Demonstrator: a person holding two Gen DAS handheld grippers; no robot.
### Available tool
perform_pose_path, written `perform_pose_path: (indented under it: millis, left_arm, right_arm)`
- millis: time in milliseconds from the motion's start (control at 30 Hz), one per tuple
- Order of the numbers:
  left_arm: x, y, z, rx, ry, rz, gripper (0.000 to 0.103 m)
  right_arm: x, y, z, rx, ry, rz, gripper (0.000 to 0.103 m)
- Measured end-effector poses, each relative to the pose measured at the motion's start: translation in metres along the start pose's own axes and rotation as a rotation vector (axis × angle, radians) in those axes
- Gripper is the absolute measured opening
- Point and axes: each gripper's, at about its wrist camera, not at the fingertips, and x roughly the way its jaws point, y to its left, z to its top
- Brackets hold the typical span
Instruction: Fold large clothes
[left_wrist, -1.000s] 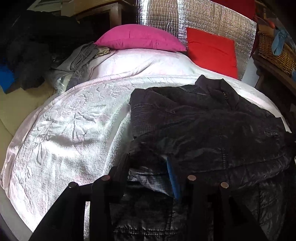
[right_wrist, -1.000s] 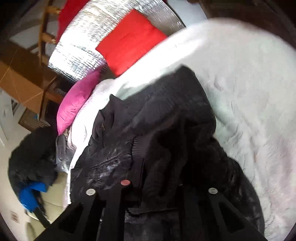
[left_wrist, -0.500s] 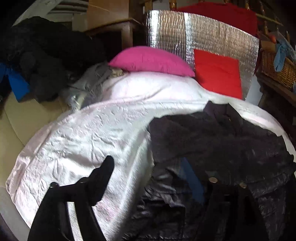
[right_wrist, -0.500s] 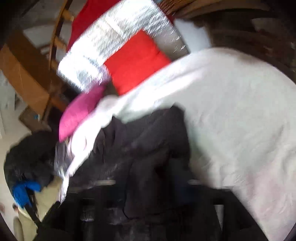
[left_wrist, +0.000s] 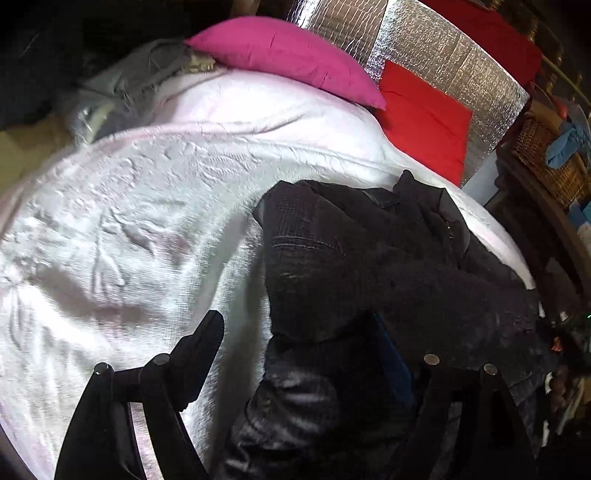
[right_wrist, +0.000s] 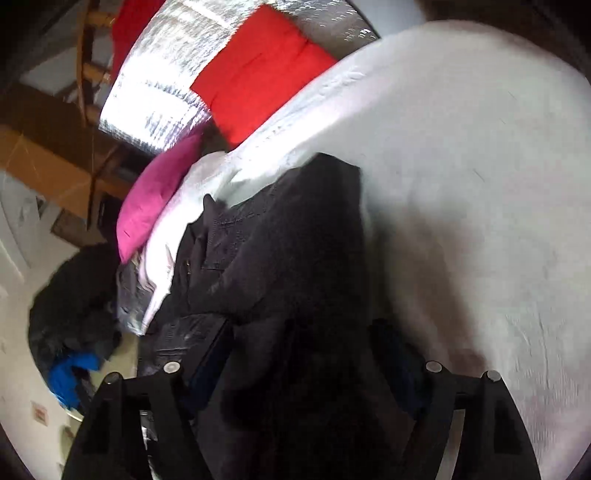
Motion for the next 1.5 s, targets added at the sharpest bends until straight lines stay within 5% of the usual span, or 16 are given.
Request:
perform_pose_path:
  millis: [67, 100, 167, 333, 400, 733, 867, 933, 967, 1033, 1200, 1267, 1333, 1400, 1500]
  left_arm:
    - [0.005, 0.003, 0.003, -0.026, 0.005, -0.035, 0.077]
    - [0.008, 0.003, 0.005, -0.037, 0.011, -0.054, 0.066]
    - [0.016, 0.003, 0.008, -0.054, 0.031, -0.105, 0.048]
    - [0.024, -0.012, 0.011, -0.028, 0.004, -0.074, 0.033]
    - [0.028, -0.018, 0.017, -0.002, -0.014, -0.062, 0.027]
    - [0.047, -0.034, 0.038, 0.046, -0.019, -0.011, 0.023]
    - [0.05, -0.046, 0.033, 0.088, 0.005, 0.059, 0.036]
    - [0.046, -0.048, 0.028, 0.079, 0.032, 0.071, 0.049]
    - [0.043, -0.047, 0.027, 0.068, 0.046, 0.068, 0.058]
    - [0.033, -0.043, 0.019, 0.041, 0.06, 0.053, 0.061]
    - [0.014, -0.04, -0.001, 0.034, 0.071, 0.022, 0.06]
    - [0.016, -0.034, -0.003, 0.039, 0.068, 0.021, 0.044]
    - [0.015, -0.031, -0.004, 0.019, 0.055, 0.007, 0.035]
    - [0.004, -0.03, -0.008, 0.011, 0.031, -0.002, 0.023]
    - [-0.007, -0.034, -0.015, 0.059, 0.001, 0.018, 0.022]
  right_arm:
    - [0.007, 0.01, 0.001, -0.052, 0.029, -0.007, 0.079]
    - [0.012, 0.016, 0.002, -0.087, 0.033, -0.025, 0.079]
    - [0.016, 0.023, -0.001, -0.137, 0.033, -0.066, 0.061]
    - [0.014, 0.035, -0.002, -0.187, -0.015, -0.145, 0.031]
    - [0.01, 0.04, 0.0, -0.206, -0.047, -0.172, 0.027]
    - [0.016, 0.047, 0.013, -0.213, -0.108, -0.27, 0.023]
    - [0.014, 0.036, 0.012, -0.155, -0.075, -0.218, 0.028]
    - [0.008, 0.03, 0.011, -0.102, -0.04, -0.187, 0.043]
    - [0.004, 0.027, 0.009, -0.075, -0.02, -0.176, 0.066]
    - [-0.008, 0.025, -0.003, -0.058, -0.006, -0.121, 0.074]
    - [-0.022, 0.035, -0.034, -0.143, 0.033, -0.165, 0.072]
    - [-0.022, 0.035, -0.042, -0.148, 0.028, -0.171, 0.051]
    - [-0.025, 0.037, -0.047, -0.154, 0.025, -0.161, 0.041]
    - [-0.029, 0.052, -0.052, -0.208, -0.015, -0.206, 0.036]
    - [-0.041, 0.064, -0.06, -0.239, -0.066, -0.224, 0.035]
